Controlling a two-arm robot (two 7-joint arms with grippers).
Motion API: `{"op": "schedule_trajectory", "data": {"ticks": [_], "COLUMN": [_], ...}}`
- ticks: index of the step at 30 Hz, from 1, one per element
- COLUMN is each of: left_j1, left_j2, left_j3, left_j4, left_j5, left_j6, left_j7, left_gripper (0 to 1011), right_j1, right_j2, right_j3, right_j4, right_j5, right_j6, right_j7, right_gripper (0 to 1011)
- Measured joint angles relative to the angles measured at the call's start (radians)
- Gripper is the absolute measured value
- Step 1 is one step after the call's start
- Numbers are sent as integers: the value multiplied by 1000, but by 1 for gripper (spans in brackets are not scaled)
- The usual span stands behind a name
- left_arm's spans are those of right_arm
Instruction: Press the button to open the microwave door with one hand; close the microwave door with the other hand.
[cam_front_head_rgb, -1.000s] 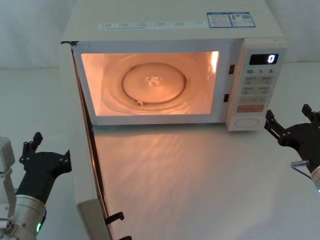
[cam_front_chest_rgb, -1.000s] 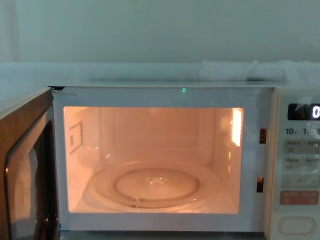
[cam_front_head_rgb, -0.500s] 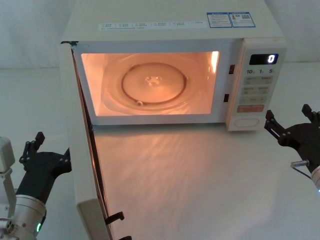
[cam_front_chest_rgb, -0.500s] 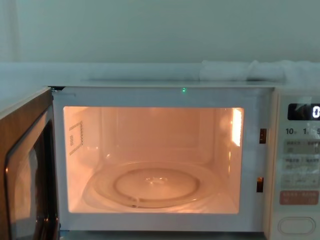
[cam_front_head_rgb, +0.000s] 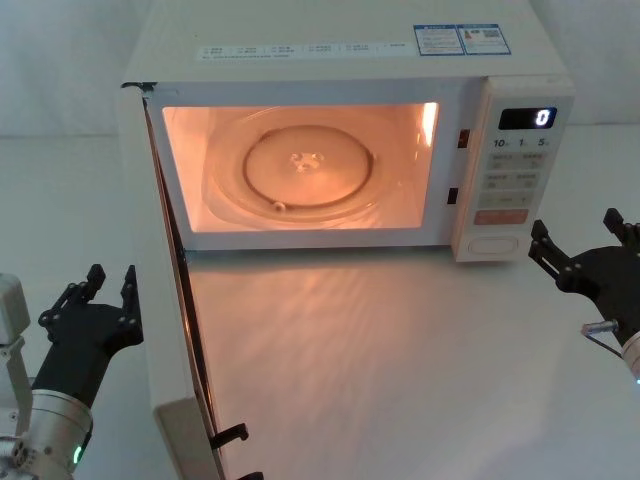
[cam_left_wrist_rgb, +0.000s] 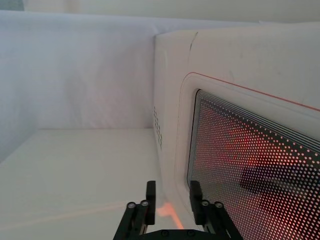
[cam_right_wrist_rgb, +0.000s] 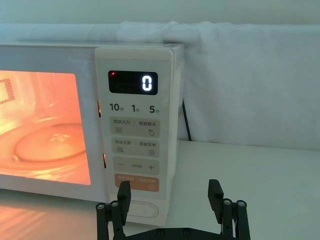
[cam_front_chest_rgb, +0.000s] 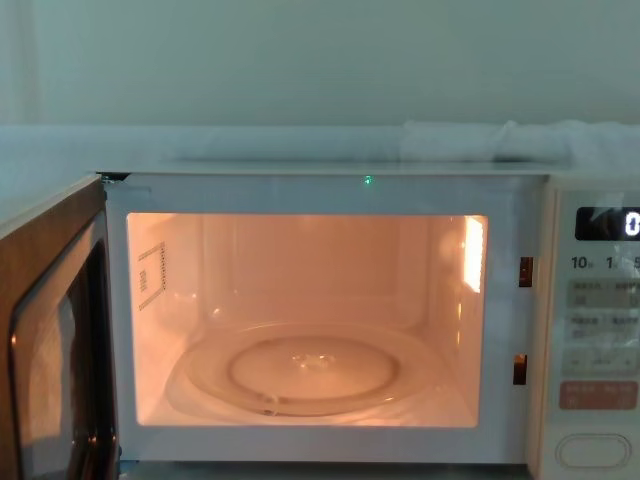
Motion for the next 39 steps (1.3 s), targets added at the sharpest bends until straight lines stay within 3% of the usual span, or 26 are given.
{"op": "schedule_trajectory", "data": {"ticks": [1, 15, 29, 39], "left_j1": [0, 0, 1, 13], "left_j2": [0, 0, 1, 2], "left_j3": [0, 0, -1, -43], "left_j4": [0, 0, -3, -57], "left_j5": [0, 0, 0, -5], "left_j6": [0, 0, 1, 22], "left_j7": [0, 0, -10, -56], "left_gripper": [388, 0, 0, 0], "right_j1": [0, 0, 0, 0], "right_j2": [0, 0, 0, 0], "right_j3": [0, 0, 0, 0], "right_j4": [0, 0, 0, 0], "right_j5": [0, 0, 0, 0], "right_j6": [0, 0, 0, 0], "right_j7": [0, 0, 0, 0], "right_gripper": [1000, 1000, 1000, 1000]}}
